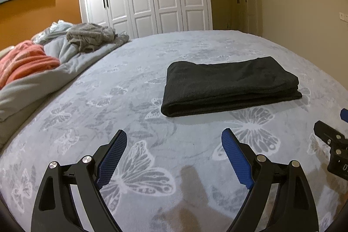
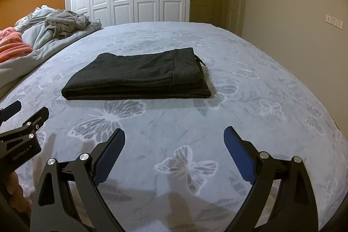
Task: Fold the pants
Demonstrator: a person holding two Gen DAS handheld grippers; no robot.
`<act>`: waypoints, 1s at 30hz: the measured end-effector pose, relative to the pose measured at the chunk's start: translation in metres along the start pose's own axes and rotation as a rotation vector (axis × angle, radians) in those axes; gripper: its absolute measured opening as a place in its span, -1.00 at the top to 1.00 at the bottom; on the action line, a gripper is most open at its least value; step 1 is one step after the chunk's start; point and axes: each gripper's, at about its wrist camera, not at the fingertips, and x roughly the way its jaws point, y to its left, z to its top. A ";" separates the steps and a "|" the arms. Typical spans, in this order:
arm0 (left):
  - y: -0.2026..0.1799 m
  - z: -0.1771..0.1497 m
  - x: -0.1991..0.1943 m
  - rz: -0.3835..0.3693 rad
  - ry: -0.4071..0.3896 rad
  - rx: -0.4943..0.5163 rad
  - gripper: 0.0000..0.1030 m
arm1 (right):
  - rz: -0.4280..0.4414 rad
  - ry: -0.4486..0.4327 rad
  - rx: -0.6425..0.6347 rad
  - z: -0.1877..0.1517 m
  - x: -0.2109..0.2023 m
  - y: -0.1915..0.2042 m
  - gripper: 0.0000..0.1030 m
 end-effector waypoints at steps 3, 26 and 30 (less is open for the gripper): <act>-0.003 0.000 0.000 -0.006 0.005 0.013 -0.68 | 0.001 0.000 -0.001 0.000 0.000 0.000 -0.75; -0.005 -0.007 0.010 -0.102 0.104 0.000 -0.69 | -0.006 0.005 -0.021 -0.007 0.002 0.010 -0.75; -0.009 -0.008 0.010 -0.093 0.104 0.014 -0.69 | -0.003 0.003 -0.020 -0.007 0.002 0.010 -0.75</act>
